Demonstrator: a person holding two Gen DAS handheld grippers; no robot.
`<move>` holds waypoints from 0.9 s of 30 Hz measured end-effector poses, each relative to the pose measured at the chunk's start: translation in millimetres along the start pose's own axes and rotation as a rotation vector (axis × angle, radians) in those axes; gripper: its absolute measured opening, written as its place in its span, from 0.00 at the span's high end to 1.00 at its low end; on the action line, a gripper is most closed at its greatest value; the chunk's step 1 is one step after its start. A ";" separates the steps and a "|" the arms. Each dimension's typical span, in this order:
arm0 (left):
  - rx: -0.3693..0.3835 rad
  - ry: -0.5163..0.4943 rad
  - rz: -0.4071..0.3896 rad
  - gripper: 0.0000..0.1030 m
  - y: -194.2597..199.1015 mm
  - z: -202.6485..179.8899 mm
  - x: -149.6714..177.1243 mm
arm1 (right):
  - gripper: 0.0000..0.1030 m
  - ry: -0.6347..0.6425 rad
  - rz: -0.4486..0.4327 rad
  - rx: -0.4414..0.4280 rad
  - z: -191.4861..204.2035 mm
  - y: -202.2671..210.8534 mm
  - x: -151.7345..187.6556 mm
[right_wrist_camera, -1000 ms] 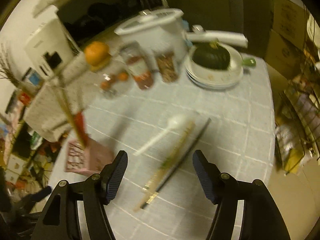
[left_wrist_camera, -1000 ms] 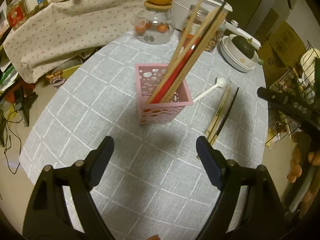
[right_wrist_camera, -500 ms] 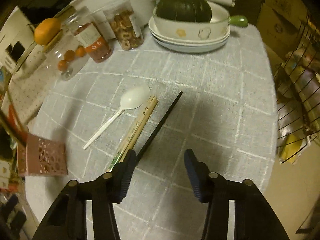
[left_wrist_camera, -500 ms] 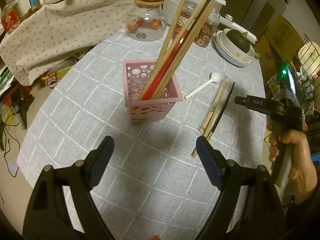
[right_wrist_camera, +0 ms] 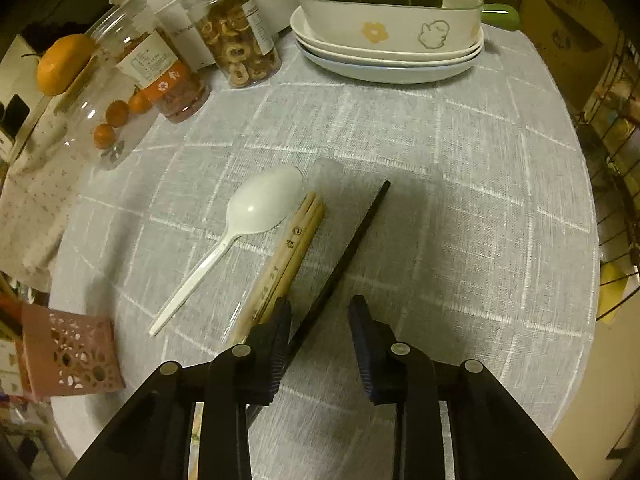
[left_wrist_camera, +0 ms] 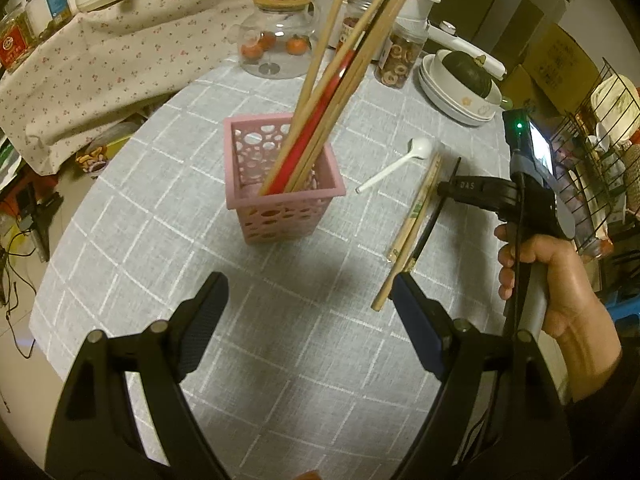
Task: Organize utensils
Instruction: 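Move the right tool to the black chopstick and grasp it, then grasp the paper-wrapped wooden chopsticks with the left tool while the right tool holds the black chopstick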
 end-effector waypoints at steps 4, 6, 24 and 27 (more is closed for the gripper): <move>0.000 -0.004 -0.008 0.18 1.2 0.3 0.3 | 0.90 -0.027 0.016 -0.032 -9.6 3.5 3.9; 0.000 -0.013 -0.024 0.18 5.0 0.7 -0.1 | 0.94 -0.068 0.032 -0.100 -18.1 9.2 8.6; 0.012 -0.221 -0.125 0.18 32.0 -50.7 17.0 | 0.95 -0.023 -0.108 -0.212 -32.6 134.7 51.3; -0.025 -0.275 -0.143 0.26 26.4 -67.9 17.0 | 0.95 -0.038 -0.100 -0.235 -41.8 138.0 51.8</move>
Point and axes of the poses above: each gripper's, at about its wrist camera, not at the fingertips, and y roughly against the way its jaws point, z to its left, x to its underside, the point moved 2 cm from there along -y, roughly the way its jaws point, and after that the axes turned 4 degrees about -x, right-handed, at the moved point
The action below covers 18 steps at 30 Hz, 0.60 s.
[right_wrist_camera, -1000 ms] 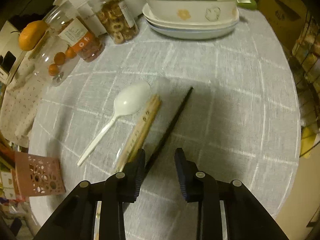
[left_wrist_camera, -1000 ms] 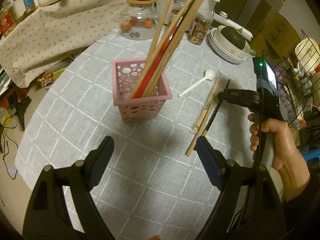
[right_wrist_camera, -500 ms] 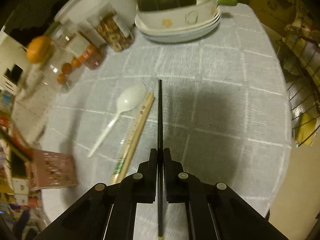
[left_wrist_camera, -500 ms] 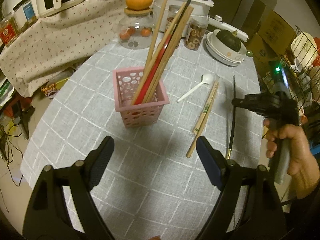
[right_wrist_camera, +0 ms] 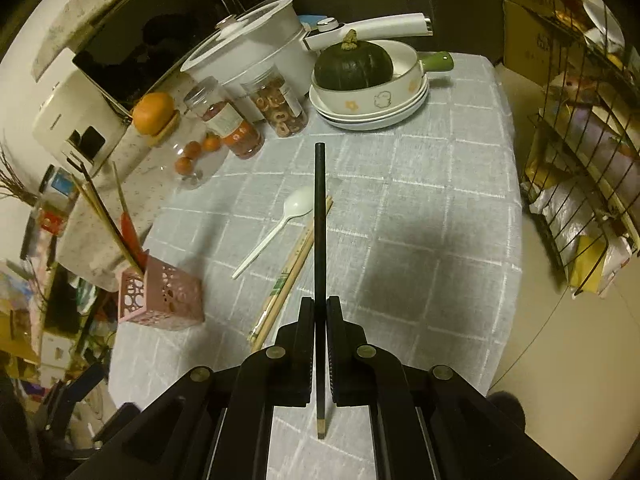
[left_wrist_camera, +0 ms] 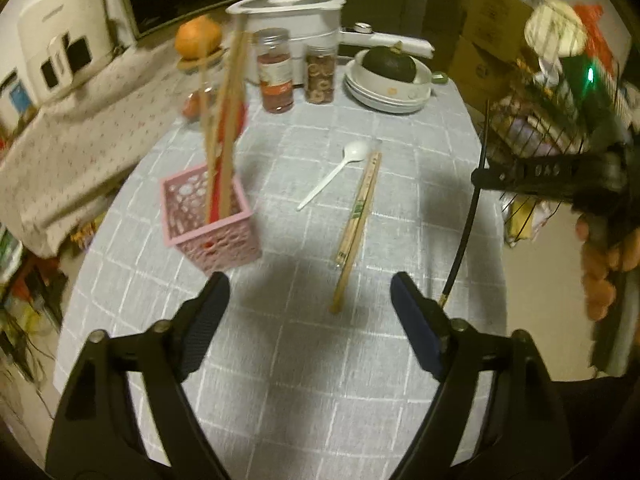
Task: Organize utensils
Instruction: 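Grasp the paper-wrapped wooden chopsticks with the left tool while the right tool holds the black chopstick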
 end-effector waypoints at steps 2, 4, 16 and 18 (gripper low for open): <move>-0.015 -0.057 0.018 0.44 -11.2 -17.3 -3.5 | 0.95 -0.009 0.009 -0.012 -4.2 0.0 -2.4; -0.015 -0.093 0.039 0.50 -23.5 -30.4 -7.1 | 0.95 -0.008 0.012 -0.019 -9.2 3.3 -4.7; 0.055 -0.009 0.161 0.66 -130.2 -67.5 -66.6 | 0.94 -0.071 0.109 -0.090 -41.0 -23.9 -20.9; 0.056 -0.010 0.170 0.75 -143.4 -71.5 -75.6 | 0.95 -0.081 0.117 -0.099 -43.2 -27.5 -23.0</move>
Point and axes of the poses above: each gripper's, at about its wrist camera, not at the fingertips, and y roughly against the way its jaws point, z to its left, x to its underside, the point moved 2 cm from there along -y, roughly the way its jaws point, and after that the axes turned 4 degrees about -x, right-handed, at the moved point
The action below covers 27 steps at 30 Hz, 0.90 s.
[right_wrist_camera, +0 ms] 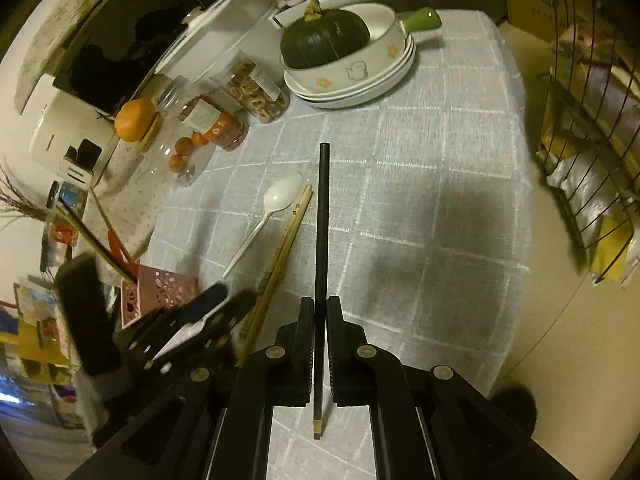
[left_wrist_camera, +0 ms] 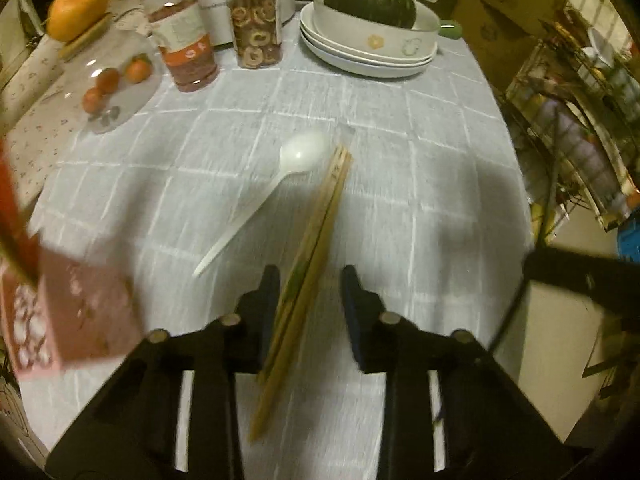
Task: Organize utensils
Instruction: 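Grasp the paper-wrapped wooden chopsticks with the left tool while the right tool holds the black chopstick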
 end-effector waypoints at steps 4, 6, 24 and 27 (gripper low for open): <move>0.010 0.019 0.018 0.88 -21.8 1.2 -20.8 | 0.95 -0.019 0.011 -0.009 -5.5 -4.4 -3.4; 0.019 0.028 0.026 0.89 -26.8 1.6 -26.7 | 0.94 -0.024 0.014 -0.005 -9.6 -4.9 -3.8; 0.074 0.006 0.064 0.90 -53.7 -17.0 -52.1 | 0.94 -0.052 0.025 0.020 -23.2 -12.0 -6.5; 0.051 -0.017 0.074 0.88 -56.3 -22.7 -54.2 | 0.94 -0.058 0.026 0.019 -24.3 -12.5 -7.0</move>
Point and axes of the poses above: each gripper's, at about its wrist camera, not at the fingertips, and y roughly against the way its jaws point, z to its left, x to its underside, the point moved 2 cm from there along -y, roughly the way its jaws point, and after that the axes turned 4 degrees about -x, right-handed, at the moved point
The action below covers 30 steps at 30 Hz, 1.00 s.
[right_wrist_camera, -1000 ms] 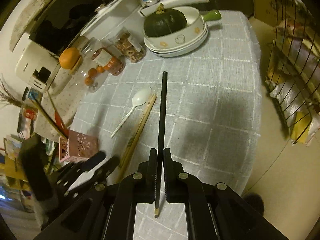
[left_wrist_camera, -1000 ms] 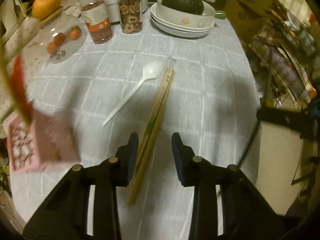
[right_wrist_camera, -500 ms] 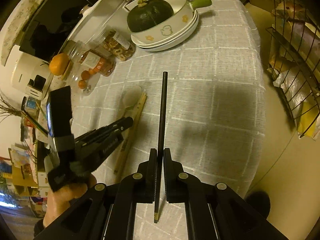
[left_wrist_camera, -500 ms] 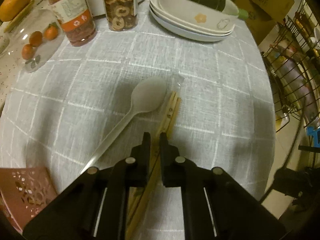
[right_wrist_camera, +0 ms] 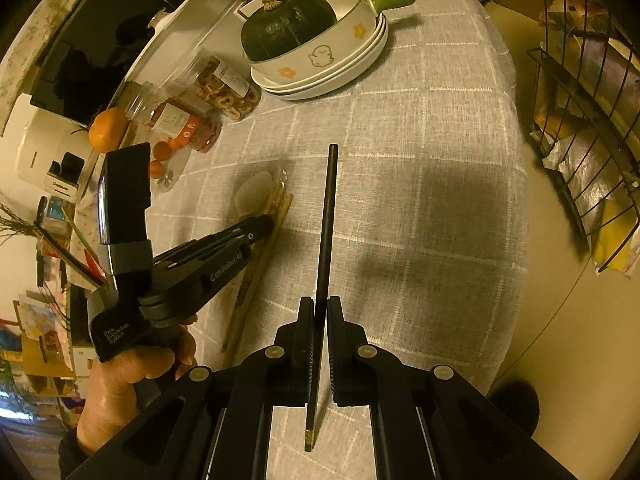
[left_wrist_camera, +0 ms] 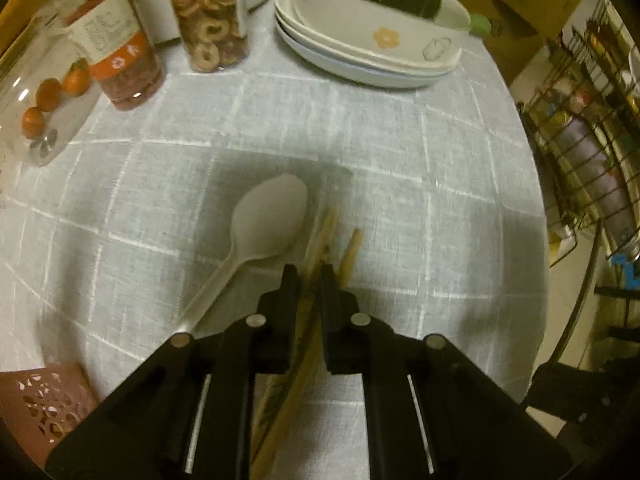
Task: Organize utensils
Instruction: 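Grasp the paper-wrapped wooden chopsticks with the left tool while the right tool holds the black chopstick, then carry the wrapped chopsticks into the pink holder with the left tool while the right tool carries the black chopstick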
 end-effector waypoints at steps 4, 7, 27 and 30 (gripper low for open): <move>-0.020 -0.001 -0.018 0.87 -3.0 -2.4 -3.9 | 0.94 -0.003 0.001 0.004 -1.8 -0.5 0.0; -0.016 0.023 -0.020 0.86 -2.4 -2.3 -6.3 | 0.94 -0.001 0.002 0.009 -2.4 -0.6 -0.3; -0.015 -0.035 -0.246 0.90 146.8 35.5 87.5 | 0.94 0.200 -0.167 -0.008 77.9 65.7 33.7; -0.015 -0.037 -0.283 0.90 166.7 39.4 98.8 | 0.94 0.234 -0.205 -0.017 93.9 78.3 42.1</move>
Point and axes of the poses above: each gripper's, at about its wrist camera, not at the fingertips, and y roughly against the way its jaws point, z to its left, x to its underside, the point moved 2 cm from there along -y, roughly the way its jaws point, and after that the axes turned 4 degrees about -x, right-handed, at the moved point
